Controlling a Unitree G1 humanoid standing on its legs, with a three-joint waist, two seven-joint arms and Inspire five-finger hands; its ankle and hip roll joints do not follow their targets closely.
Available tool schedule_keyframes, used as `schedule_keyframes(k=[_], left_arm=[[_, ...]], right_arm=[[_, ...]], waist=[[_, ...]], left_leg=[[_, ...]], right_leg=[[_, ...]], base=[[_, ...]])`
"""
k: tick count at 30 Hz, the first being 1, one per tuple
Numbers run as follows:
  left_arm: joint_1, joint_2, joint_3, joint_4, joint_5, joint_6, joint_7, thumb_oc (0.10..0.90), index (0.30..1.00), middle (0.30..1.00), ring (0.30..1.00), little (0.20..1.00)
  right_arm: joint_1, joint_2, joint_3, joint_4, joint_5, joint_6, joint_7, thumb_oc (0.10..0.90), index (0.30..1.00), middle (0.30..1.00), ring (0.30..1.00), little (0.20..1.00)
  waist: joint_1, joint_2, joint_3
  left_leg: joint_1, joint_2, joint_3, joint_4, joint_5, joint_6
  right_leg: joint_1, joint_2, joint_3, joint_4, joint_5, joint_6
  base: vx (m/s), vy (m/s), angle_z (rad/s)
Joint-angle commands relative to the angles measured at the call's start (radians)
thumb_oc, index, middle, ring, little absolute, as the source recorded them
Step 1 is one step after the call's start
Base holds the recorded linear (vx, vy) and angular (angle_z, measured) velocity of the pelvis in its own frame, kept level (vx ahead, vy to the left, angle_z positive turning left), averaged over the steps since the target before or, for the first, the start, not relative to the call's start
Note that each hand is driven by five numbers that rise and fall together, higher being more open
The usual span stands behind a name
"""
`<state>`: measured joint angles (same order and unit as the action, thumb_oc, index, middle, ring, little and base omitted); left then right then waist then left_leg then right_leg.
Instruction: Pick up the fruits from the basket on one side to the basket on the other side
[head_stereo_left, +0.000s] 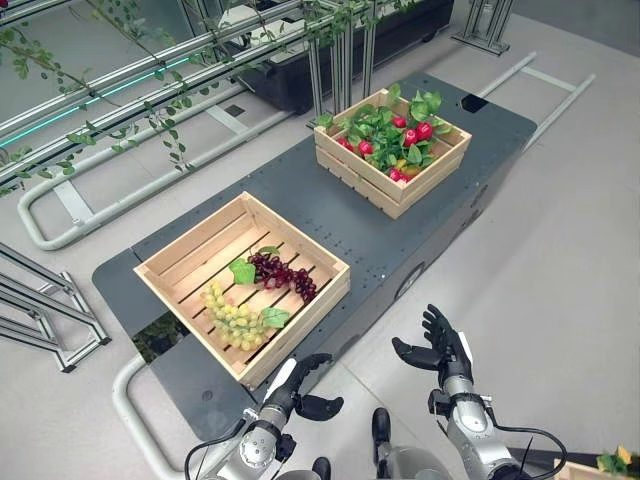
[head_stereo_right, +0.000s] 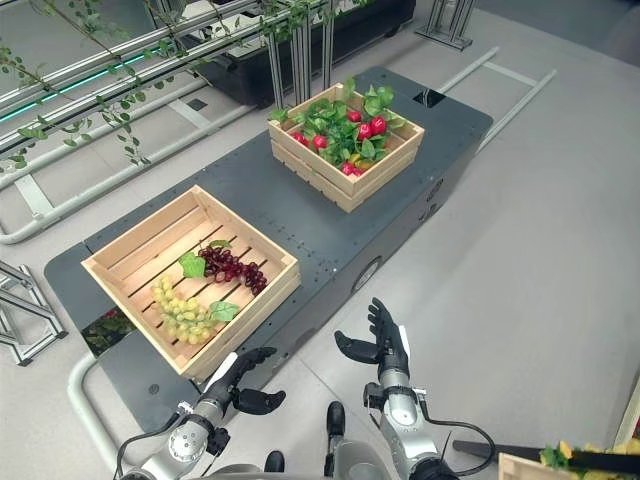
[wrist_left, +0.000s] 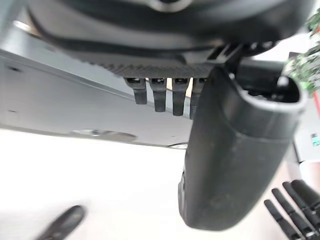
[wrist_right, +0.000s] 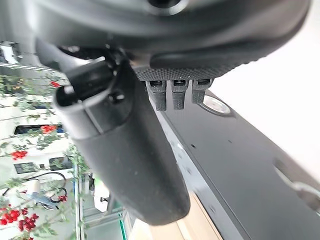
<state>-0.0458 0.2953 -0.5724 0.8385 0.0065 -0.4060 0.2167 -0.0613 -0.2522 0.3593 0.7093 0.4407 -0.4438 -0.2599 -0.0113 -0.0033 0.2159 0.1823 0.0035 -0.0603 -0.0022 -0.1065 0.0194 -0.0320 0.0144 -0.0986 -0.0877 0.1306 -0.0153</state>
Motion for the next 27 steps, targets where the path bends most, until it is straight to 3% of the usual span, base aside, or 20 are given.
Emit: schedule_keyframes(k=[1, 3, 4, 5, 7, 8, 11, 16, 22, 23, 27], left_arm=[[-0.038, 0.005, -0.017, -0.080, 0.008, -0.121, 0.016, 0.800, 0.900, 0.900, 0.900, 0.900], [-0.057, 0.005, -0.026, -0.087, 0.042, -0.140, 0.003, 0.800, 0.900, 0.900, 0.900, 0.900], [-0.075, 0.000, -0.036, -0.093, 0.061, -0.155, 0.006, 0.800, 0.900, 0.900, 0.900, 0.900], [-0.081, -0.001, -0.040, -0.096, 0.067, -0.162, 0.011, 0.800, 0.900, 0.900, 0.900, 0.900], [-0.096, -0.001, -0.045, -0.108, 0.091, -0.184, 0.025, 0.800, 0.900, 0.900, 0.900, 0.900], [-0.096, 0.002, -0.045, -0.129, 0.105, -0.189, 0.055, 0.800, 0.900, 0.900, 0.900, 0.900], [-0.110, 0.058, -0.018, -0.225, 0.128, -0.189, 0.071, 0.800, 0.900, 0.900, 0.900, 0.900], [-0.138, 0.216, 0.126, -0.479, 0.071, -0.160, 0.053, 0.800, 0.900, 0.900, 0.900, 0.900], [-0.112, 0.338, 0.325, -0.635, 0.122, -0.122, 0.129, 0.800, 0.900, 0.900, 0.900, 0.900], [-0.110, 0.383, 0.368, -0.633, 0.188, -0.102, 0.181, 0.800, 0.900, 0.900, 0.900, 0.900], [-0.126, 0.448, 0.419, -0.663, 0.193, -0.073, 0.234, 0.800, 0.900, 0.900, 0.900, 0.900]], right_arm=[[-0.019, -0.022, -0.012, -0.104, 0.030, -0.060, -0.013, 0.800, 0.900, 0.900, 0.900, 0.900], [-0.016, -0.037, -0.025, -0.108, 0.042, -0.071, -0.034, 0.800, 0.900, 0.900, 0.900, 0.900], [-0.023, -0.051, -0.034, -0.097, 0.059, -0.087, -0.041, 0.800, 0.900, 0.900, 0.900, 0.900], [-0.027, -0.058, -0.038, -0.091, 0.068, -0.097, -0.036, 0.800, 0.900, 0.900, 0.900, 0.900], [-0.040, -0.065, -0.044, -0.084, 0.093, -0.129, -0.015, 0.800, 0.900, 0.900, 0.900, 0.900], [-0.045, -0.068, -0.046, -0.102, 0.112, -0.130, 0.019, 0.800, 0.900, 0.900, 0.900, 0.900], [-0.025, -0.070, -0.050, -0.160, 0.137, -0.141, 0.050, 0.800, 0.900, 0.900, 0.900, 0.900], [0.056, -0.088, -0.117, -0.218, 0.134, -0.167, 0.101, 0.800, 0.900, 0.900, 0.900, 0.900], [0.107, -0.081, -0.173, -0.279, 0.114, -0.109, 0.137, 0.800, 0.900, 0.900, 0.900, 0.900], [0.118, -0.086, -0.182, -0.296, 0.107, -0.083, 0.156, 0.800, 0.900, 0.900, 0.900, 0.900], [0.123, -0.114, -0.181, -0.312, 0.103, -0.058, 0.180, 0.800, 0.900, 0.900, 0.900, 0.900]], waist=[[0.006, -0.039, -0.033], [0.008, -0.050, -0.001], [0.006, -0.045, 0.029], [0.006, -0.042, 0.042], [-0.003, -0.022, 0.064], [-0.004, -0.023, 0.072], [0.006, -0.027, 0.053], [0.019, -0.017, 0.009], [0.029, -0.007, -0.011], [0.027, 0.000, -0.016], [0.022, 0.010, -0.014]], left_leg=[[-0.109, 0.008, 0.097, 0.134, -0.005, 0.008], [-0.238, 0.030, 0.138, 0.294, 0.074, -0.016], [-0.288, 0.051, 0.172, 0.320, 0.092, -0.034], [-0.294, 0.059, 0.184, 0.308, 0.098, -0.042], [-0.271, 0.103, 0.238, 0.102, 0.157, -0.077], [-0.247, 0.113, 0.251, 0.041, 0.159, -0.070], [-0.191, 0.085, 0.200, -0.022, 0.152, -0.048], [-0.131, 0.065, 0.163, -0.085, 0.143, -0.037], [-0.109, 0.059, 0.147, -0.085, 0.128, -0.034], [-0.105, 0.058, 0.148, -0.085, 0.128, -0.034], [-0.111, 0.052, 0.151, -0.077, 0.128, -0.035]], right_leg=[[-0.027, -0.068, -0.021, 0.123, -0.100, 0.045], [0.002, -0.074, -0.055, 0.116, -0.114, 0.025], [0.016, -0.081, -0.084, 0.119, -0.127, 0.018], [0.022, -0.084, -0.092, 0.121, -0.132, 0.018], [0.037, -0.088, -0.119, 0.132, -0.150, 0.029], [0.053, -0.098, -0.129, 0.127, -0.159, 0.031], [0.052, -0.110, -0.145, 0.130, -0.152, 0.053], [0.085, -0.113, -0.174, 0.106, -0.146, 0.071], [0.112, -0.124, -0.194, 0.112, -0.165, 0.072], [0.116, -0.127, -0.195, 0.115, -0.172, 0.072], [0.105, -0.137, -0.191, 0.126, -0.183, 0.071]], base=[[0.08, -0.135, 0.16], [-0.04, -0.115, 0.56], [-0.07, -0.043, 0.91], [-0.06, 0.055, 1.10], [-0.01, 0.109, 0.90], [0.08, 0.120, 0.65], [0.11, 0.109, 0.12], [0.16, 0.073, -0.01], [0.13, 0.061, 0.17], [0.12, 0.075, 0.21], [0.08, 0.086, 0.22]])
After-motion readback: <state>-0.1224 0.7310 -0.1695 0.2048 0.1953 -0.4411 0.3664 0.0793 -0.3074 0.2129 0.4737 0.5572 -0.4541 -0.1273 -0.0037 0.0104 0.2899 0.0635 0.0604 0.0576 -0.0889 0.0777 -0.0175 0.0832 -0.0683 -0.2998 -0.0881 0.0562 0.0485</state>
